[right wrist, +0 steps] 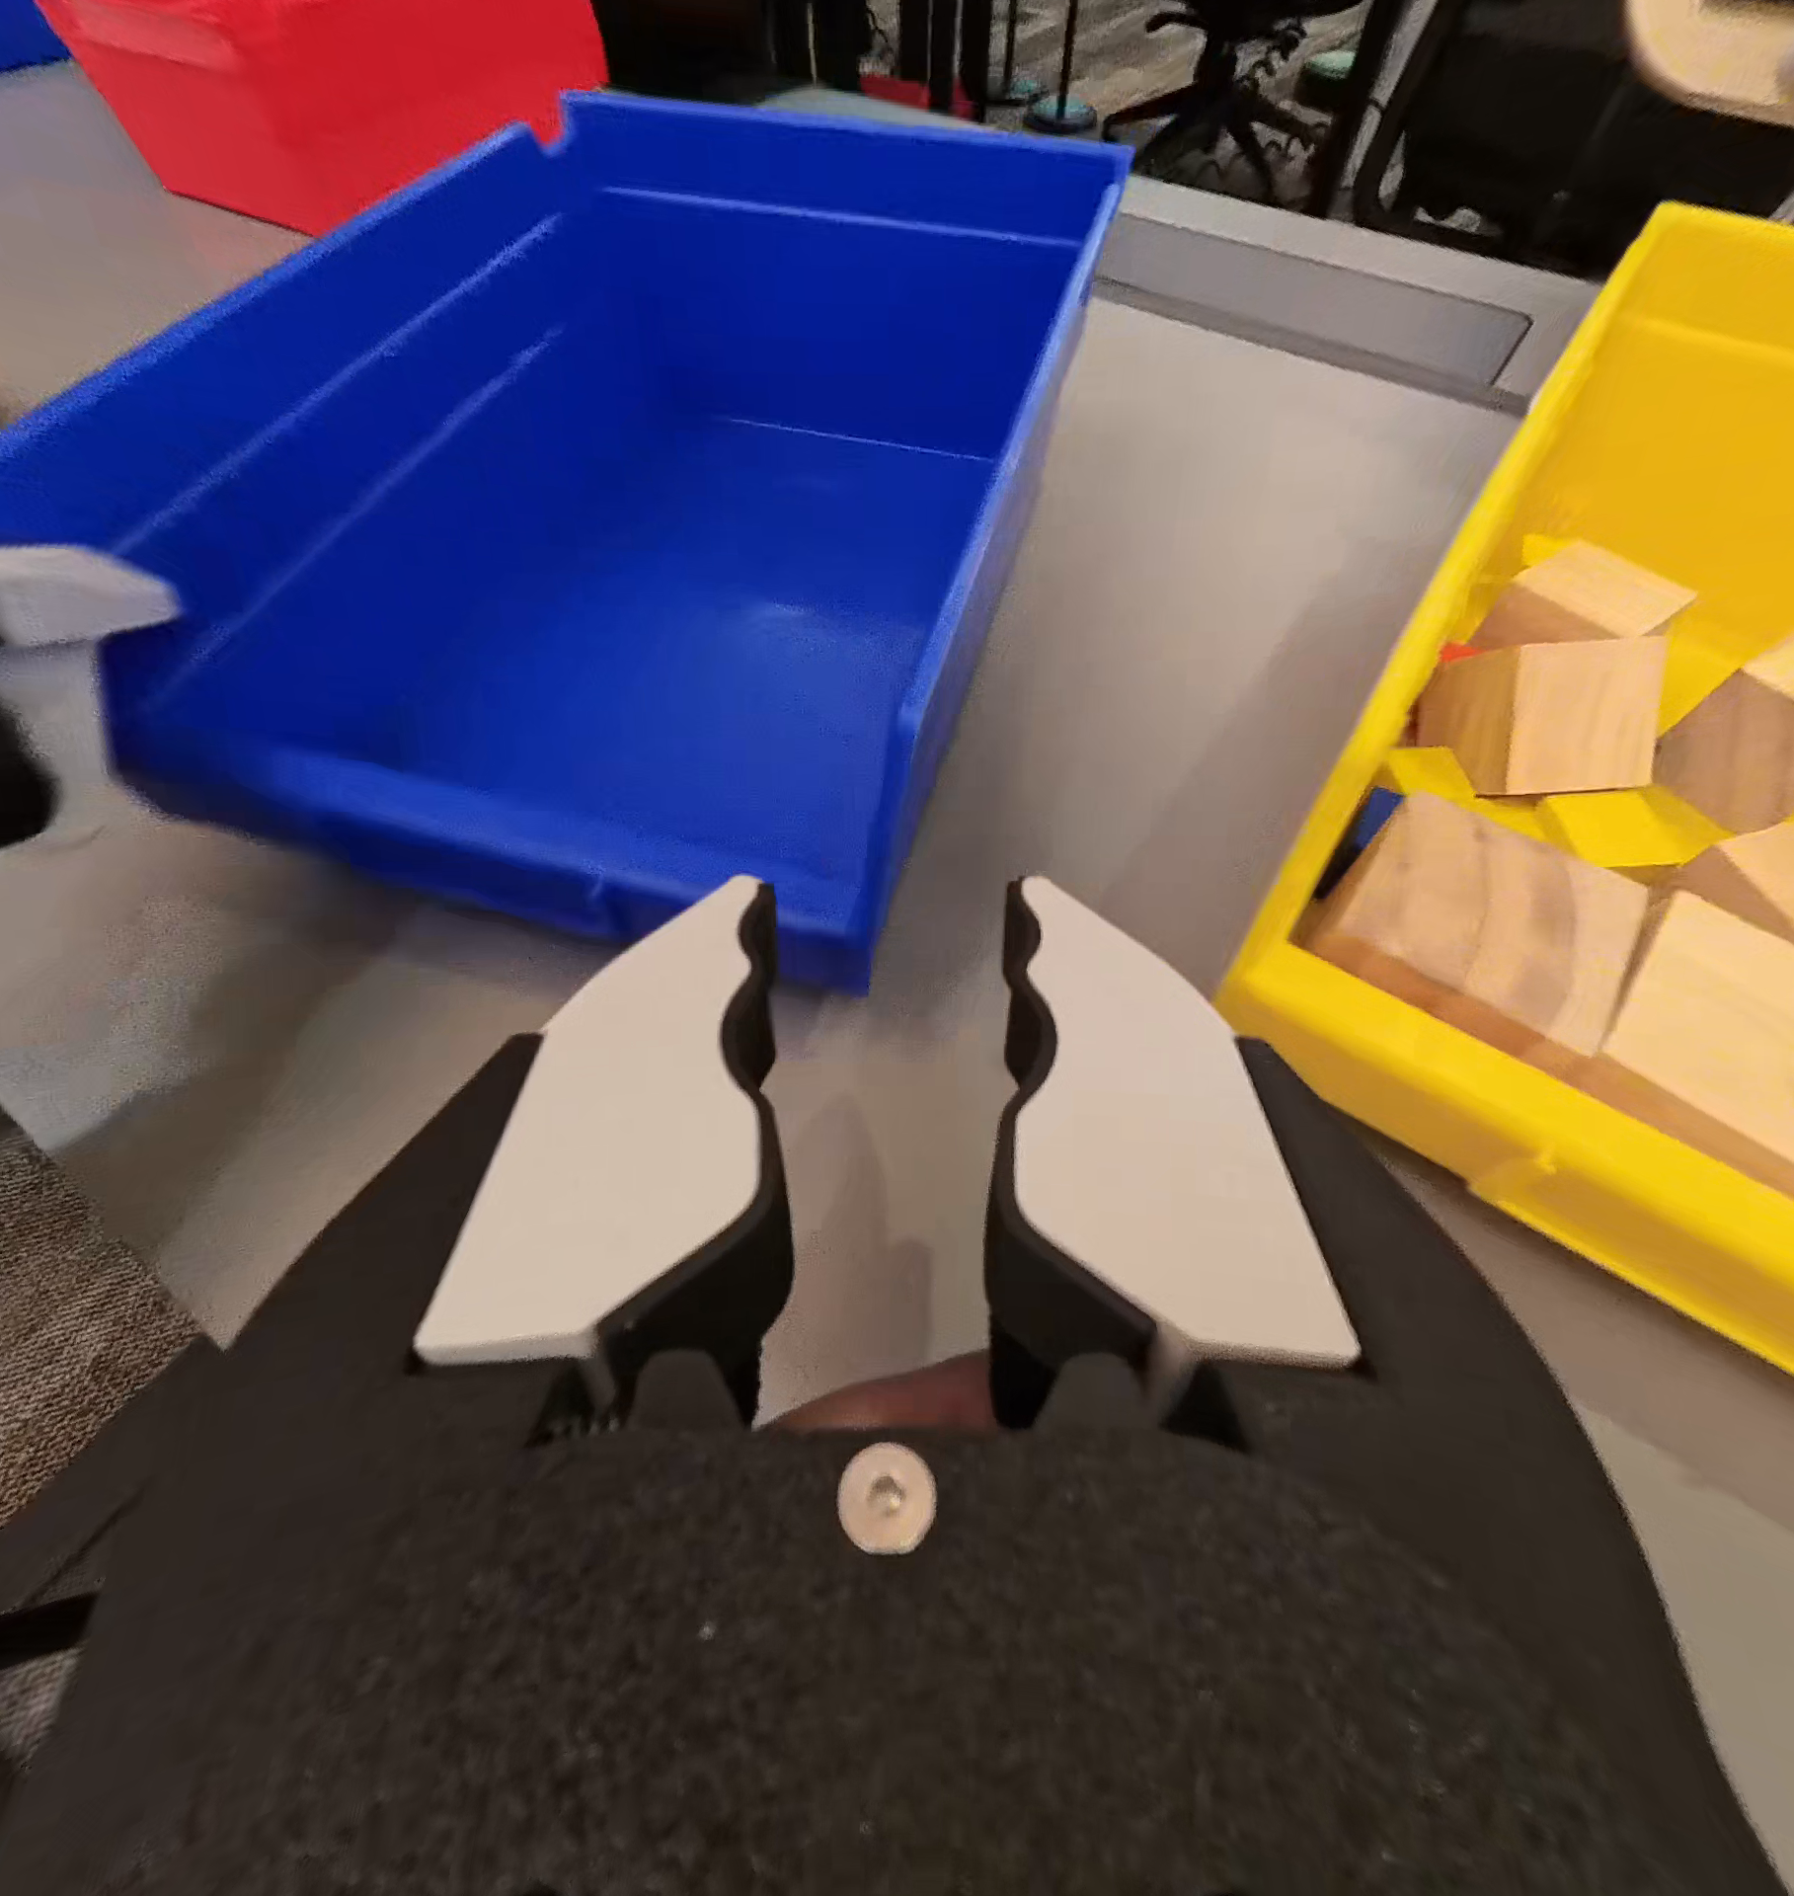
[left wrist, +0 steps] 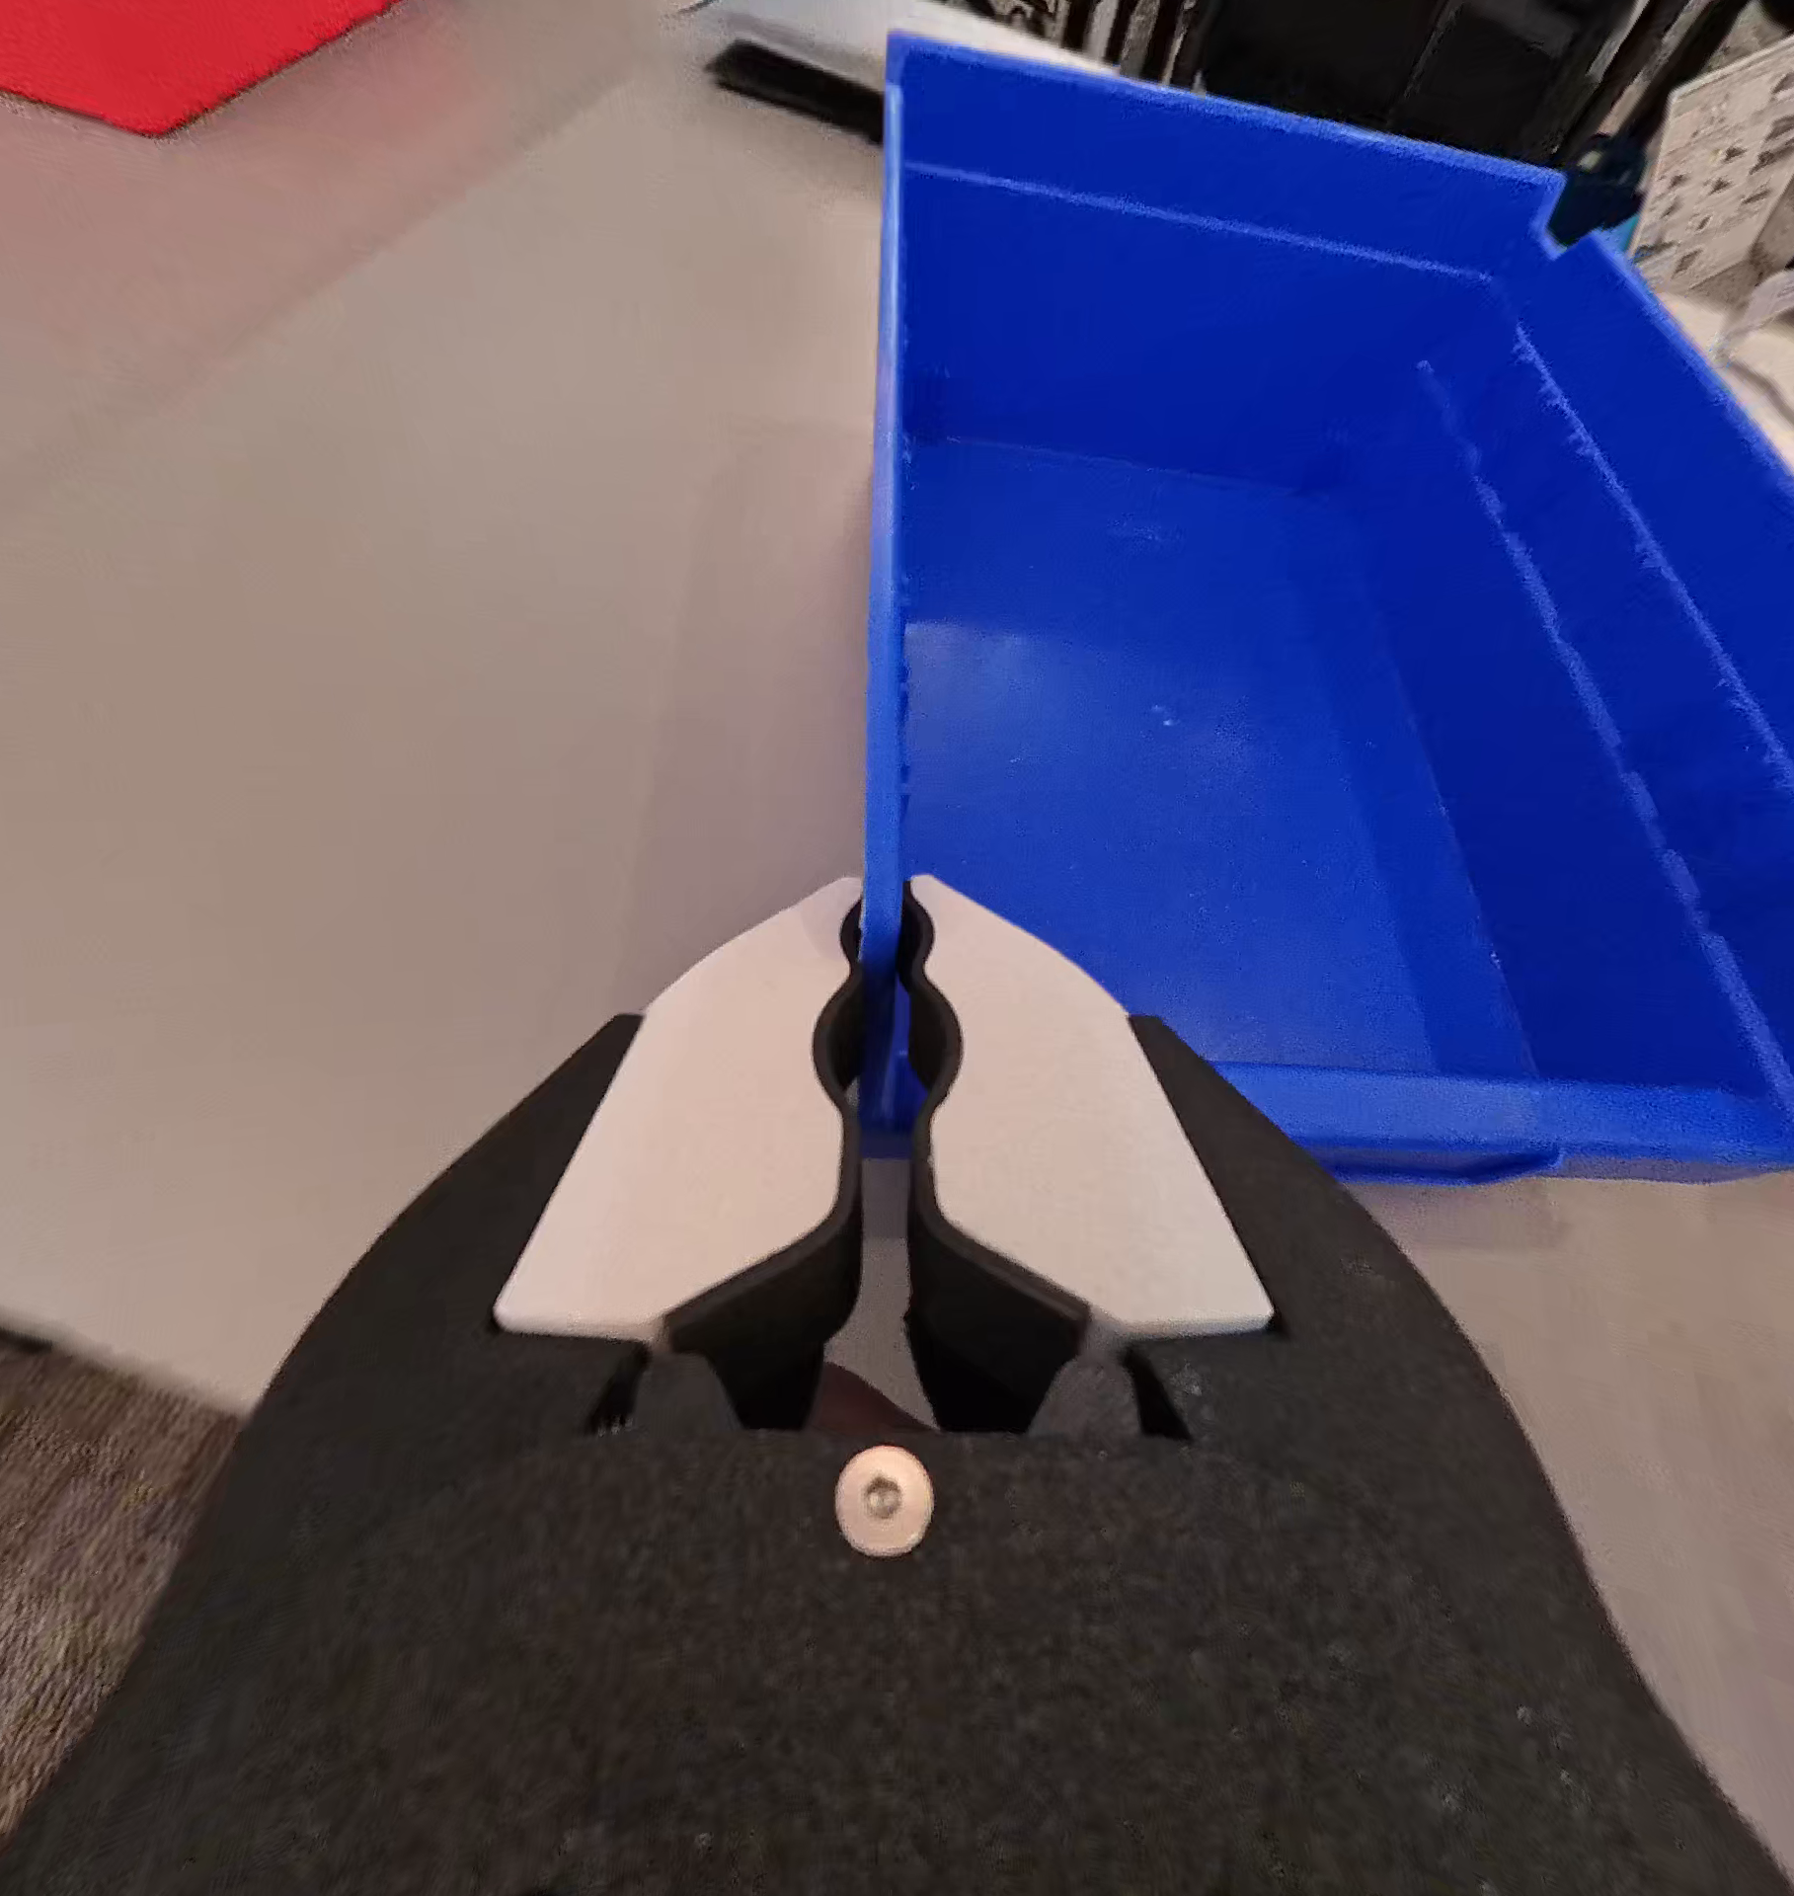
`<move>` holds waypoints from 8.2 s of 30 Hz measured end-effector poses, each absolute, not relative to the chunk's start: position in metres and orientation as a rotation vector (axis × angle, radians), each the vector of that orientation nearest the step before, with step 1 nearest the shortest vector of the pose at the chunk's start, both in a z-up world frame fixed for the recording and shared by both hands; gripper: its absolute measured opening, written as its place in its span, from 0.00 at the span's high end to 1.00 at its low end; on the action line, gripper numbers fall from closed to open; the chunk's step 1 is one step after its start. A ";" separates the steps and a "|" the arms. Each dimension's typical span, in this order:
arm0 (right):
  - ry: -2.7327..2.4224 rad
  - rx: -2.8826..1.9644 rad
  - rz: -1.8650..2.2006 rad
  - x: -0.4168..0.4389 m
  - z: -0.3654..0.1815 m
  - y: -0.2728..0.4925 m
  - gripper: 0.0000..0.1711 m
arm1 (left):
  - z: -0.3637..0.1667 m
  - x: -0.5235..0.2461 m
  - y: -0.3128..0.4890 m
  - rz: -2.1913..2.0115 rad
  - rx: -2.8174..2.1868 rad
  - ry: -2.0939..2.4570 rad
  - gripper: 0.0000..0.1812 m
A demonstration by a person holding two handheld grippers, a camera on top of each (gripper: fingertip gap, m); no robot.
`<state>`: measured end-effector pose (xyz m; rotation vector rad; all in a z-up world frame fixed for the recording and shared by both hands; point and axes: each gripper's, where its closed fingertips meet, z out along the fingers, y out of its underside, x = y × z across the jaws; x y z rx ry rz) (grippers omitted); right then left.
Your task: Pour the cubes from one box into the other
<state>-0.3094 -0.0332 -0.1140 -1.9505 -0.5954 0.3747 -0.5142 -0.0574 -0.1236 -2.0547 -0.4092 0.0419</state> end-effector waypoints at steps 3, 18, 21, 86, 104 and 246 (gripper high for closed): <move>-0.620 -1.994 0.354 -0.326 -0.130 -0.040 0.76 | -0.124 -0.508 -0.094 0.053 -2.049 -0.417 0.98; -0.299 -1.524 0.121 -0.175 0.074 -0.044 0.99 | 0.049 -0.364 -0.080 -0.089 -1.631 -0.124 0.98; -0.174 -1.487 0.064 -0.084 0.112 -0.040 0.98 | 0.093 -0.277 -0.050 -0.172 -1.604 0.003 0.98; -0.266 -1.994 0.093 -0.312 -0.119 0.070 0.97 | -0.120 -0.506 0.065 -0.090 -2.059 -0.115 0.98; -0.566 -1.799 0.192 -0.059 -0.060 -0.009 0.85 | -0.045 -0.468 -0.007 -0.314 -1.836 -0.182 0.75; -0.273 -1.700 -0.757 0.381 0.080 0.168 0.98 | 0.005 0.111 0.258 0.007 -1.325 0.923 0.97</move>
